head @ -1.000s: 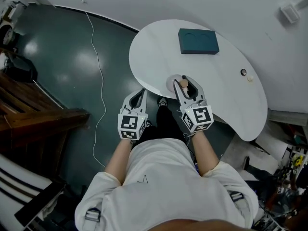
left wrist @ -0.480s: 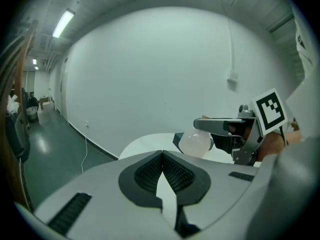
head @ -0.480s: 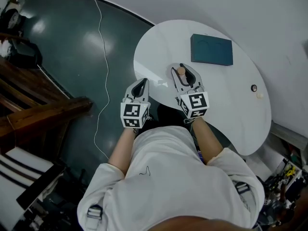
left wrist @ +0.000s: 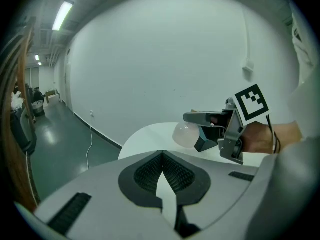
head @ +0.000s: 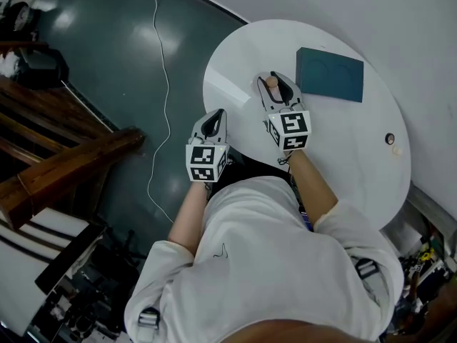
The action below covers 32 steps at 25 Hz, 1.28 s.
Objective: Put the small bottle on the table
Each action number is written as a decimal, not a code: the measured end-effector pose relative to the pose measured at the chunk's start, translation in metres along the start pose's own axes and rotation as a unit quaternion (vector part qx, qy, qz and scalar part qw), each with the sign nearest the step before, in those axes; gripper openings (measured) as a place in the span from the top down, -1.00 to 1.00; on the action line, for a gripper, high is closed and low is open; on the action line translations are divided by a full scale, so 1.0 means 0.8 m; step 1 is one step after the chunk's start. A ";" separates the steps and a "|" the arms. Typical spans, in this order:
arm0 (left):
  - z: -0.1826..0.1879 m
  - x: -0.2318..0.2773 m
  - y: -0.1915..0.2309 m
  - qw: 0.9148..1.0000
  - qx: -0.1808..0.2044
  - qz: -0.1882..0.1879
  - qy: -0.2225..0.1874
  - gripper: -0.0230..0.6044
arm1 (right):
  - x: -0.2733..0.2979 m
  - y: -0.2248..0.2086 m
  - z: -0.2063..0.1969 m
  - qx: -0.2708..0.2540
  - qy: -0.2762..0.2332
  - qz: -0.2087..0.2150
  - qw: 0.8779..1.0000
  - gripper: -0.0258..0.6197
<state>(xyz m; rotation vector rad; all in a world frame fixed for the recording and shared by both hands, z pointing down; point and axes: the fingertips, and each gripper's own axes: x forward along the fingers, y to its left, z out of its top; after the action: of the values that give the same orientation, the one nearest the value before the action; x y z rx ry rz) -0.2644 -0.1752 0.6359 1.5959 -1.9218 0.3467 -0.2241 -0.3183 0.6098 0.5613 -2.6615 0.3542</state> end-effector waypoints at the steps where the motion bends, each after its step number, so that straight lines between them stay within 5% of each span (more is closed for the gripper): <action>1: -0.002 0.005 0.002 1.000 -0.005 0.003 0.005 0.89 | 0.008 -0.003 -0.003 0.001 0.005 0.001 1.000 0.50; 13: -0.002 0.032 0.027 0.999 -0.027 0.021 0.032 0.89 | 0.083 -0.044 -0.014 -0.006 0.044 -0.030 0.999 0.49; 32: -0.001 0.060 0.005 0.998 -0.027 0.017 0.050 0.89 | 0.100 -0.079 -0.050 0.005 0.079 -0.075 0.994 0.49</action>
<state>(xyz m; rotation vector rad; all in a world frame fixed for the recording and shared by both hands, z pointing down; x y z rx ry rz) -0.2720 -0.2123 0.6663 1.4864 -1.8687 0.3784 -0.2512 -0.3880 0.6897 0.7019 -2.4499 0.3513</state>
